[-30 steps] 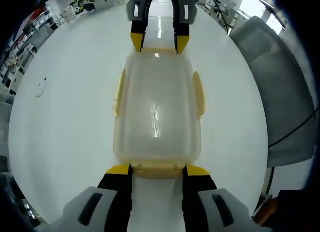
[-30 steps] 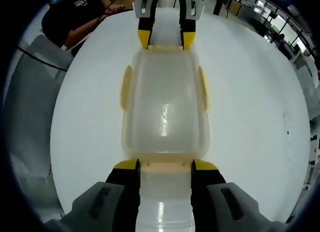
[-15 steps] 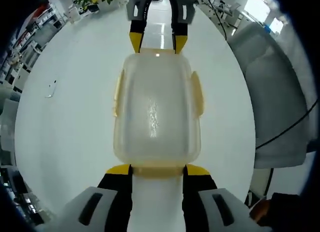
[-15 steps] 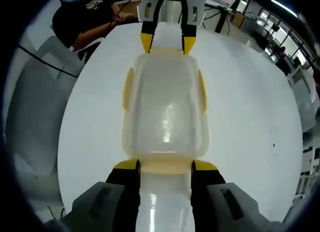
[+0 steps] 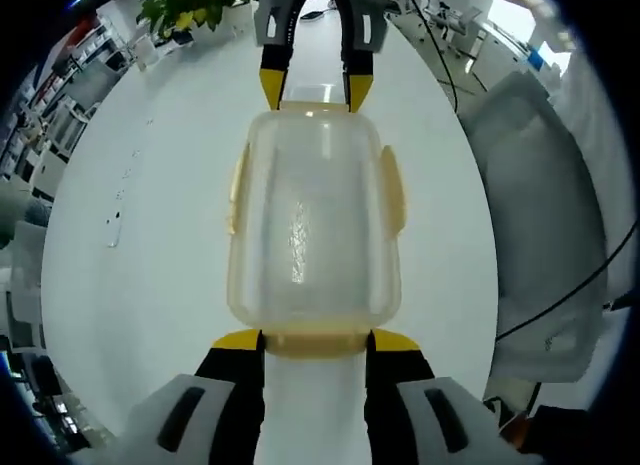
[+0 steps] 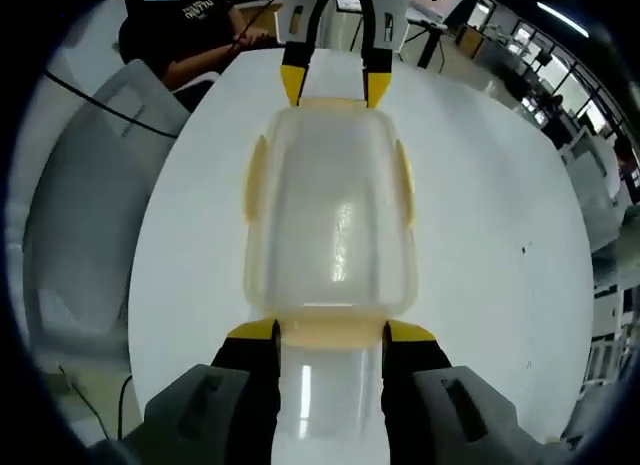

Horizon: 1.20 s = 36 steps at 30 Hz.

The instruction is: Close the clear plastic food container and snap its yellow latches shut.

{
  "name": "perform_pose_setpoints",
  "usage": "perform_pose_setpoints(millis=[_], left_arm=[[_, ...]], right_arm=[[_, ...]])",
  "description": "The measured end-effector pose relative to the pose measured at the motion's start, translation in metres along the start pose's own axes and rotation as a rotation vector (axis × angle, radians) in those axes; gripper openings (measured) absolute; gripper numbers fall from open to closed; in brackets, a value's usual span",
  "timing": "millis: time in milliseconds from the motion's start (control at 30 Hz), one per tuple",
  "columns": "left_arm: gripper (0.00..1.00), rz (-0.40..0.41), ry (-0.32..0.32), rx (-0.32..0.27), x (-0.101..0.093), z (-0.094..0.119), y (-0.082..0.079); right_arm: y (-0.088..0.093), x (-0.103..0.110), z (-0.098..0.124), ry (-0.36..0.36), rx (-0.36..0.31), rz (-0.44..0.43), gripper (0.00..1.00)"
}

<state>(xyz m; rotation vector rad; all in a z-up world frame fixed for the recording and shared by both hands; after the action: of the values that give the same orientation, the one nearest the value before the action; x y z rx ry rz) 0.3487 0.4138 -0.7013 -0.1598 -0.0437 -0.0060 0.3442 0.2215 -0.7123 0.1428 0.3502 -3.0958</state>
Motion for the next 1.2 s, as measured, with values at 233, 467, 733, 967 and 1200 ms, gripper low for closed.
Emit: perform_pose_setpoints(millis=[233,467,733,967,1200], left_arm=[[0.33,-0.037,-0.001,-0.008,0.003,-0.004,-0.047],[0.33,-0.057,0.008,-0.017,0.006,-0.009,-0.086],[0.33,-0.054,0.026,-0.03,0.011,-0.024,-0.123],[0.33,-0.05,0.047,-0.007,0.01,-0.033,-0.138],[0.33,-0.046,0.077,0.034,0.005,-0.043,-0.137]], right_arm=[[0.049,0.004,0.018,0.01,0.027,-0.042,0.36],[0.083,0.006,0.026,0.009,0.051,-0.057,0.36],[0.121,0.002,0.034,0.003,0.089,-0.059,0.36],[0.138,0.0,0.028,-0.026,0.099,-0.06,0.36],[0.14,0.004,0.018,-0.061,0.092,-0.057,0.36]])
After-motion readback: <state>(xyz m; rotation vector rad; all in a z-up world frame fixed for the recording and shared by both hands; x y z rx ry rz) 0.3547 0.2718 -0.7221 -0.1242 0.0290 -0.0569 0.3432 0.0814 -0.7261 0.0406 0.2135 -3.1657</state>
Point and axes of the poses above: the point that each gripper's makers call its tool centre point, and the gripper's own axes: z roughly backward along the fingers, x roughly to its left, y roughly out of its underside, the point moved 6 cm from there along z, roughly backward along the fingers, and after that the axes turned 8 degrees about x, right-handed, at the moved point
